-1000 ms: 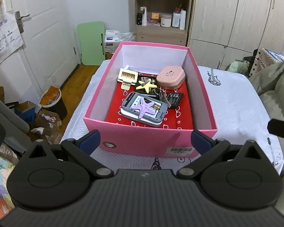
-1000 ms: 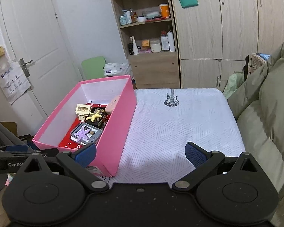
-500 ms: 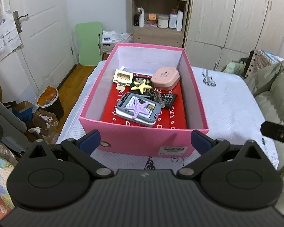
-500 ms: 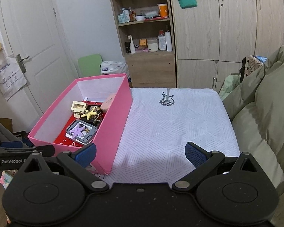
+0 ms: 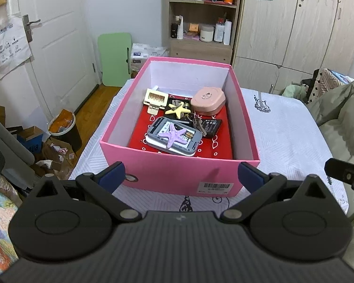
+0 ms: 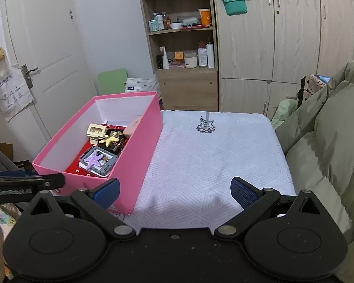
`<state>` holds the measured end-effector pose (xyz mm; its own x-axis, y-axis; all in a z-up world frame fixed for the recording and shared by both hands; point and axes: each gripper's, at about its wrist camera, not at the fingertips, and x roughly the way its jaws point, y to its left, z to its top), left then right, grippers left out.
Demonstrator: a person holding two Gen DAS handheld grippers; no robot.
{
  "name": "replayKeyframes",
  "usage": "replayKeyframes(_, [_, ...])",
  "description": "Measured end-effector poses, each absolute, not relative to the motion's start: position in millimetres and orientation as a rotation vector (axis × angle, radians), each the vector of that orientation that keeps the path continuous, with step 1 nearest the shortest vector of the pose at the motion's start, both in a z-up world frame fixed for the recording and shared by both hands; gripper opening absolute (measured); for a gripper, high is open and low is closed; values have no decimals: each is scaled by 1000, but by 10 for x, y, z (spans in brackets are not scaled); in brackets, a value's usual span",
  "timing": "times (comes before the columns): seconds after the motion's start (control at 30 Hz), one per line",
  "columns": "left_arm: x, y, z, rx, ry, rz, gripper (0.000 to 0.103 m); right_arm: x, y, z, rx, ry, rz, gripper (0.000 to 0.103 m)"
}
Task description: Organize rigid objects
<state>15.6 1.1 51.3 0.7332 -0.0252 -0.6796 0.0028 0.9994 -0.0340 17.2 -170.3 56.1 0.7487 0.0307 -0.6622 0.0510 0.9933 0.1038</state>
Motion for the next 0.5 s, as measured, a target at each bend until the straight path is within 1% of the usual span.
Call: replayKeyframes(0.5, [151, -72, 396, 10, 740, -2, 103, 162, -1706, 460, 109, 725, 8, 102])
